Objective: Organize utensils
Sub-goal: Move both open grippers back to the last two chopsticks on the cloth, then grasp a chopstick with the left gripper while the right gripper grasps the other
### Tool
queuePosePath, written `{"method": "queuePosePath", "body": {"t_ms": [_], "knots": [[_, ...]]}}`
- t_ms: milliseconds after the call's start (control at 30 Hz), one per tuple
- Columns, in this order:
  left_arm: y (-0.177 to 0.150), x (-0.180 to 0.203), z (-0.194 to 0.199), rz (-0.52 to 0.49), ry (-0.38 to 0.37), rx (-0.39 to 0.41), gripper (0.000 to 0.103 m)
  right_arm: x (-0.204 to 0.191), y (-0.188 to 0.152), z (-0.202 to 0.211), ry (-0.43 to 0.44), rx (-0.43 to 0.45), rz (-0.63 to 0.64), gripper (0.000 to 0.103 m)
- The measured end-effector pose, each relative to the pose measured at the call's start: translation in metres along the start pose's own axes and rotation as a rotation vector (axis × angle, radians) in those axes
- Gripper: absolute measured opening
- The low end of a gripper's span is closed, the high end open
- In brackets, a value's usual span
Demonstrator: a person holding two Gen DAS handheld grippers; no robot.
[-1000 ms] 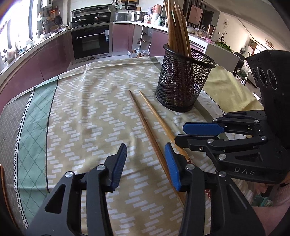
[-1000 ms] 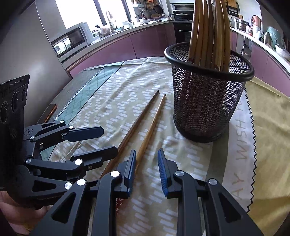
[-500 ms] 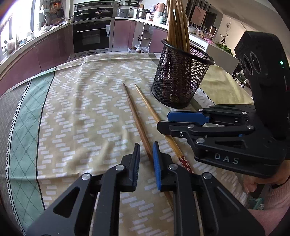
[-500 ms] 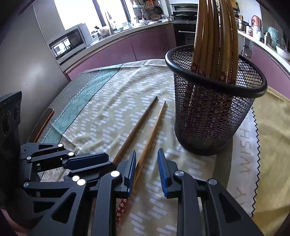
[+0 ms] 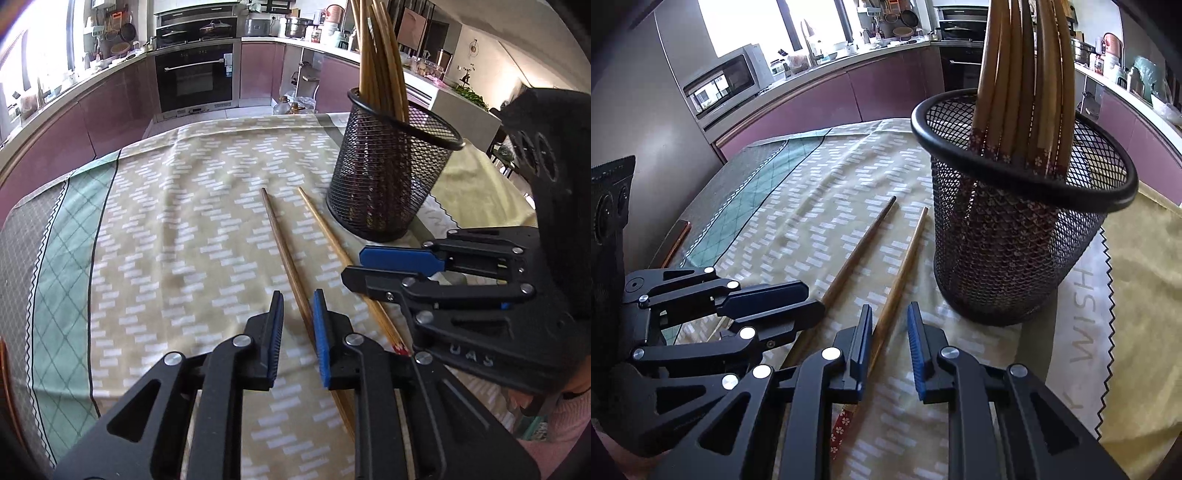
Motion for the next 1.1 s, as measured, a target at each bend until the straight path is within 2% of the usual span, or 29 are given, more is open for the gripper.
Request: {"method": "queuePosePath", "body": {"t_ms": [100, 300, 400, 567, 867, 1100], "knots": [[0.004, -0.003, -0.008, 0.002, -0.012, -0.014, 0.019, 0.0, 0.002, -0.002, -0.001, 0.0, -0.004, 0.018], [0.009, -0.006, -0.014, 0.021, -0.019, -0.021, 0.014, 0.002, 0.005, -0.006, -0.002, 0.006, -0.018, 0.016], [0.009, -0.006, -0.014, 0.023, -0.017, -0.018, 0.012, 0.003, 0.005, -0.006, 0.002, 0.012, -0.033, 0.01], [0.007, -0.008, -0.012, 0.057, -0.022, -0.013, 0.009, 0.008, 0.002, -0.002, 0.027, 0.015, -0.058, 0.007], [0.001, -0.007, -0.003, 0.07, -0.02, 0.003, 0.007, 0.014, -0.004, 0.012, 0.044, 0.04, -0.082, 0.006], [0.001, -0.001, 0.008, 0.046, -0.015, 0.026, 0.007, 0.01, -0.005, 0.027, 0.098, 0.068, -0.063, 0.006]]}}
Point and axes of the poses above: each gripper's, at about its wrist camera, not at the fingertips, and z roughly against the way its jaws point, x to its right, y to its top, the point moved 5 cm from there along -z, roughly the way its jaws point, and after that the axes turned 6 degrees about -y, right-handed, at the moved point
